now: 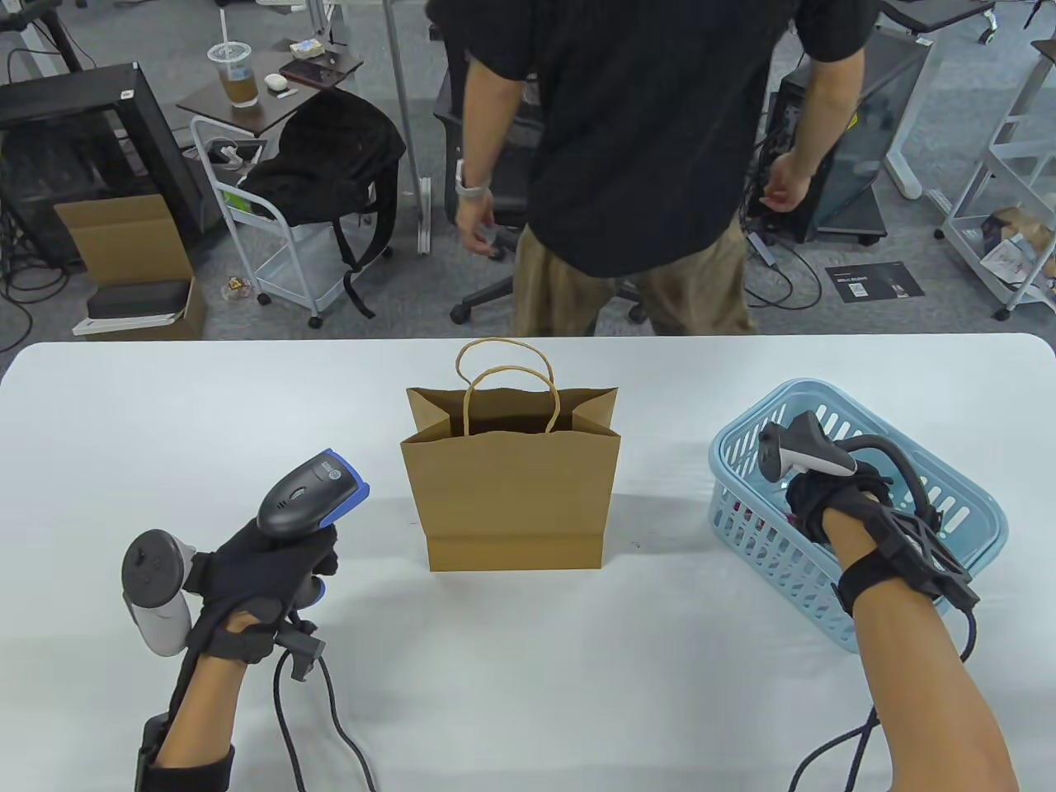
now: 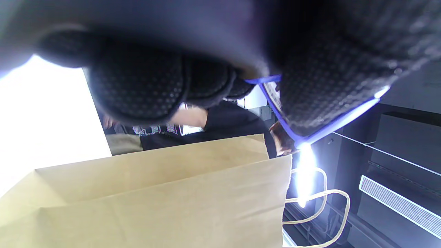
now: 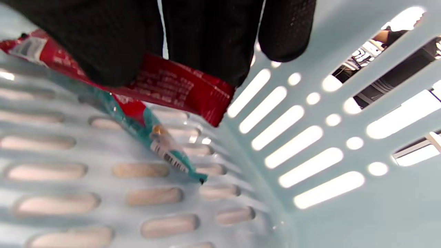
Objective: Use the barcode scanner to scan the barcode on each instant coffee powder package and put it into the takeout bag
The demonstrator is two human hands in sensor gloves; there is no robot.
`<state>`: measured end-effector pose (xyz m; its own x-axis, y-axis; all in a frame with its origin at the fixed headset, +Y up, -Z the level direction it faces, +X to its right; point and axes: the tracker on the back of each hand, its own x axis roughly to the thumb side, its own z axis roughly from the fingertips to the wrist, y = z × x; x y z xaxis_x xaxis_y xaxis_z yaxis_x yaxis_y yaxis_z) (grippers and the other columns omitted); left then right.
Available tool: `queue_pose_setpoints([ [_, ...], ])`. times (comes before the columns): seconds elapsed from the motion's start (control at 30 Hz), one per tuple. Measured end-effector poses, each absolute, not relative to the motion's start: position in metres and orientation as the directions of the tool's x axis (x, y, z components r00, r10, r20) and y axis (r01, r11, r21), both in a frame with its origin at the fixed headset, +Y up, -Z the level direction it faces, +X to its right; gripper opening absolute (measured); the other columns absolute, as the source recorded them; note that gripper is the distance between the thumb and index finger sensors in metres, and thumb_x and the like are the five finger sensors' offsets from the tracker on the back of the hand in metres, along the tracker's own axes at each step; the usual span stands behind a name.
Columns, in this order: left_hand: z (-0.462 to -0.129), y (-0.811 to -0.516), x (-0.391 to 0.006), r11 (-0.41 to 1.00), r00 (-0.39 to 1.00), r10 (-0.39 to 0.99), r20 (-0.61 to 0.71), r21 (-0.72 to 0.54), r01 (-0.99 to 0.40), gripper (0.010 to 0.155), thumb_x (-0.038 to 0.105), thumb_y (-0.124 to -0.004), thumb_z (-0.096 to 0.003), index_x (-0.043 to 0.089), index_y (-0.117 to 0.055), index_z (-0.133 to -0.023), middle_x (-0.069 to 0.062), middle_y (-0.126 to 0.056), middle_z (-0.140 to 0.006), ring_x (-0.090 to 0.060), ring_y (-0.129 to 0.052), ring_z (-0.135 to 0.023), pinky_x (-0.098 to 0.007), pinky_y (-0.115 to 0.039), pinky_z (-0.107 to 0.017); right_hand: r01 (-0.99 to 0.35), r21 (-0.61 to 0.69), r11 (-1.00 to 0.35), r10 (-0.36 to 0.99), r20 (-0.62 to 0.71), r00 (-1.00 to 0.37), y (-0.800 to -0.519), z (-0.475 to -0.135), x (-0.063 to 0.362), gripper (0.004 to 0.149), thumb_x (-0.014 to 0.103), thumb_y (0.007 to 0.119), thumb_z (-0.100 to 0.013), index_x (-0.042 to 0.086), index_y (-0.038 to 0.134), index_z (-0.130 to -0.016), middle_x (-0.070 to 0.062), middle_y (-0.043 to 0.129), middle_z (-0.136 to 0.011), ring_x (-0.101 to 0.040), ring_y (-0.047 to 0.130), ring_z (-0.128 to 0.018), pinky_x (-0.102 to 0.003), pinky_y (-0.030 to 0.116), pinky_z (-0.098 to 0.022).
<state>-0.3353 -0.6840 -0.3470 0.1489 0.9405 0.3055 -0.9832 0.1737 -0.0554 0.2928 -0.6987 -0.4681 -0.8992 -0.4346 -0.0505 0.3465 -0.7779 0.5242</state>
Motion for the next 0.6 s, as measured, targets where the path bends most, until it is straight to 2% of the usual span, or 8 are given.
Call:
queue_pose_setpoints([
  [0.1, -0.347, -0.684, -0.336, 0.168, 0.144, 0.940, 0.309, -0.053, -0.984, 0.051, 0.053, -0.092, -0.0503, 0.023, -0.081, -0.091, 0.000, -0.095, -0.071, -0.024, -0.106, -0.048, -0.046, -0.086, -0.043, 0.332, 0.471, -0.817, -0.424, -0.100, -0.900, -0.676, -0.466, 0.291, 0.041, 0.049, 0.088, -0.046, 0.044, 0.084, -0.087, 0.001, 0.087, -0.106, -0.023, 0.097, -0.085, -0.046, 0.076, -0.067],
  [0.17, -0.347, -0.684, -0.336, 0.164, 0.140, 0.940, 0.310, -0.053, -0.985, 0.051, 0.053, -0.092, -0.0503, 0.023, -0.081, -0.091, 0.000, -0.095, -0.071, -0.024, -0.106, -0.047, -0.046, -0.086, -0.043, 0.340, 0.442, -0.830, -0.429, -0.117, -0.895, -0.666, -0.464, 0.290, 0.041, 0.048, 0.089, -0.046, 0.042, 0.085, -0.086, 0.001, 0.097, -0.095, -0.022, 0.101, -0.078, -0.045, 0.078, -0.063],
  [0.37, -0.345, -0.682, -0.338, 0.143, 0.121, 0.938, 0.325, -0.044, -0.989, 0.051, 0.053, -0.092, -0.0503, 0.023, -0.081, -0.091, 0.000, -0.095, -0.071, -0.024, -0.106, -0.047, -0.046, -0.086, -0.042, 0.339, 0.341, -0.877, -0.406, -0.145, -0.903, -0.634, -0.453, 0.286, 0.041, 0.046, 0.087, -0.046, 0.041, 0.083, -0.087, 0.002, 0.102, -0.084, -0.020, 0.101, -0.074, -0.045, 0.078, -0.063],
  [0.43, -0.344, -0.681, -0.339, 0.136, 0.116, 0.936, 0.331, -0.040, -0.990, 0.051, 0.053, -0.092, -0.0504, 0.023, -0.081, -0.091, 0.000, -0.095, -0.071, -0.024, -0.106, -0.047, -0.046, -0.086, -0.043, 0.337, 0.314, -0.888, -0.401, -0.167, -0.901, -0.625, -0.450, 0.286, 0.041, 0.045, 0.085, -0.047, 0.041, 0.081, -0.088, 0.003, 0.100, -0.082, -0.019, 0.100, -0.072, -0.042, 0.078, -0.059],
  [0.6, -0.342, -0.678, -0.340, 0.121, 0.102, 0.933, 0.346, -0.033, -0.992, 0.051, 0.052, -0.092, -0.0506, 0.023, -0.080, -0.091, 0.000, -0.095, -0.071, -0.024, -0.106, -0.047, -0.046, -0.086, -0.043, 0.383, 0.238, -0.892, -0.440, -0.275, -0.855, -0.594, -0.440, 0.288, 0.042, 0.044, 0.083, -0.046, 0.043, 0.079, -0.088, 0.005, 0.099, -0.081, -0.018, 0.097, -0.069, -0.040, 0.078, -0.056],
])
